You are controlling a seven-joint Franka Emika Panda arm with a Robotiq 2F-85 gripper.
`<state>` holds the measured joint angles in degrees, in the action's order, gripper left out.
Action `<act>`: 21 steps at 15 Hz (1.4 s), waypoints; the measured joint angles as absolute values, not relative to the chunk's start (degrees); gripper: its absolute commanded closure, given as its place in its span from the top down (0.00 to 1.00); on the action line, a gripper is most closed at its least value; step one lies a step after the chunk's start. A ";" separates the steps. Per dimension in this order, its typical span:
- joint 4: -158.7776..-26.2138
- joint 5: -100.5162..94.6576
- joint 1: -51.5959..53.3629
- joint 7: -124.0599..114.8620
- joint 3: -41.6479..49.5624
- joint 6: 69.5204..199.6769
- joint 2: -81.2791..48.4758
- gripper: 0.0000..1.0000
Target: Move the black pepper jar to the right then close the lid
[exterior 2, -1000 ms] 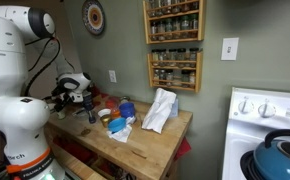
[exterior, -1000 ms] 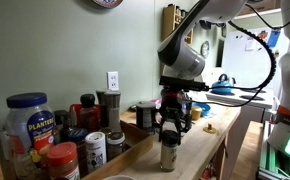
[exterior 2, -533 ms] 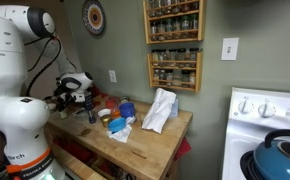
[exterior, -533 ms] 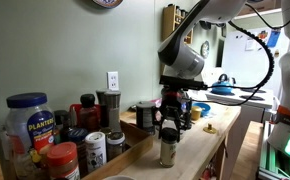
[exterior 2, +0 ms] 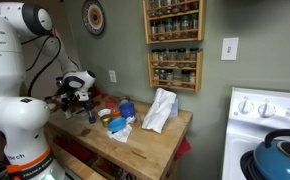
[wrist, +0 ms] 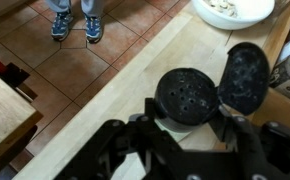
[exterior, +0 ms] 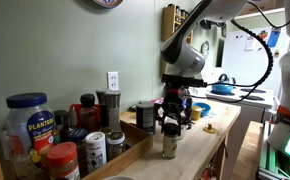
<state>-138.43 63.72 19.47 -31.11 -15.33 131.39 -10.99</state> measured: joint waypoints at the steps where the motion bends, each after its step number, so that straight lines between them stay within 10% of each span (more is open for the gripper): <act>1: -138.57 63.00 19.47 -31.53 -15.15 131.39 -10.71 0.31; 2: -138.69 62.38 19.45 -31.79 -15.02 131.39 -10.50 0.69; 6: -138.92 60.06 19.22 -33.06 -14.85 131.34 -9.64 0.99; 21: -137.27 33.34 19.17 -42.70 -17.26 126.11 4.96 1.00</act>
